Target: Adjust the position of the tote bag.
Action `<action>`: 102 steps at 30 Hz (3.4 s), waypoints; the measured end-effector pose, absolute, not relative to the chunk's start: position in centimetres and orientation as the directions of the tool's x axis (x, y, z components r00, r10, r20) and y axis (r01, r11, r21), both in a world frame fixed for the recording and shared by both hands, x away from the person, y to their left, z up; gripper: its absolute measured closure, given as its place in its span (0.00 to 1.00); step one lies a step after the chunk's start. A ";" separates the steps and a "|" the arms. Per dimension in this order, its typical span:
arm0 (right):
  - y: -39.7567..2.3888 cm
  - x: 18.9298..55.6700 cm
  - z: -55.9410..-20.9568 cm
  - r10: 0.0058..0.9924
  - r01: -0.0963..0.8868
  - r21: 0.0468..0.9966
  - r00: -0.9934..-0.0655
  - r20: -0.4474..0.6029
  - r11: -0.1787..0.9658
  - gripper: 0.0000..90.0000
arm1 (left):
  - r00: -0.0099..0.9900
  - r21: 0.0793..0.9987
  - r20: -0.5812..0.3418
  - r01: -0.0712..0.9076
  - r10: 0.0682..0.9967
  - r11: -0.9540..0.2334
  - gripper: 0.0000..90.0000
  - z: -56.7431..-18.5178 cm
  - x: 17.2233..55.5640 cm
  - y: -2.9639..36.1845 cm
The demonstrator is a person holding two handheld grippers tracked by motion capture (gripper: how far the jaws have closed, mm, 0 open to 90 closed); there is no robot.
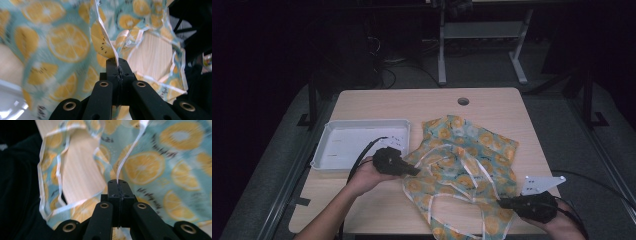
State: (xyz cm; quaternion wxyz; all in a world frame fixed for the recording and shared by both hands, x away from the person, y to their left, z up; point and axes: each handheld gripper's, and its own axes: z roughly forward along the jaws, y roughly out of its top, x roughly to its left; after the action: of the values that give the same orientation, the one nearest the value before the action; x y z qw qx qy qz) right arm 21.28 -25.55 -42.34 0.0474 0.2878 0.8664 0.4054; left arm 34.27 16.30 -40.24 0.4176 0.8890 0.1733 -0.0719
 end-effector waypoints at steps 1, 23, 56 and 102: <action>-25.7 21.4 -42.1 0.545 0.456 0.739 -0.826 0.144 0.496 1.00 | 0.930 0.728 -0.267 0.366 0.251 -0.580 0.99 -39.9 34.4 16.3; -27.1 26.8 -38.1 0.672 0.417 0.823 -0.738 0.059 0.386 1.00 | 0.911 0.839 -0.229 0.363 0.343 -0.405 0.99 -36.7 38.6 14.8; -28.9 36.5 -41.7 0.856 0.641 0.718 -0.502 0.126 0.270 0.97 | 0.796 0.753 -0.246 0.516 0.552 -0.408 0.92 -41.3 47.7 10.5; -21.2 35.5 -40.6 0.658 0.494 0.674 -0.753 0.016 0.549 1.00 | 0.925 0.728 -0.181 0.355 0.335 -0.586 0.52 -39.8 40.6 6.3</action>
State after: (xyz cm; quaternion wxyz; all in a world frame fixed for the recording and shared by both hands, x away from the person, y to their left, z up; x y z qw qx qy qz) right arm 35.49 -21.18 -40.60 0.1200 0.3301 0.8719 0.3412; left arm 40.57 6.26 -39.84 0.4115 0.8905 0.1937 -0.0121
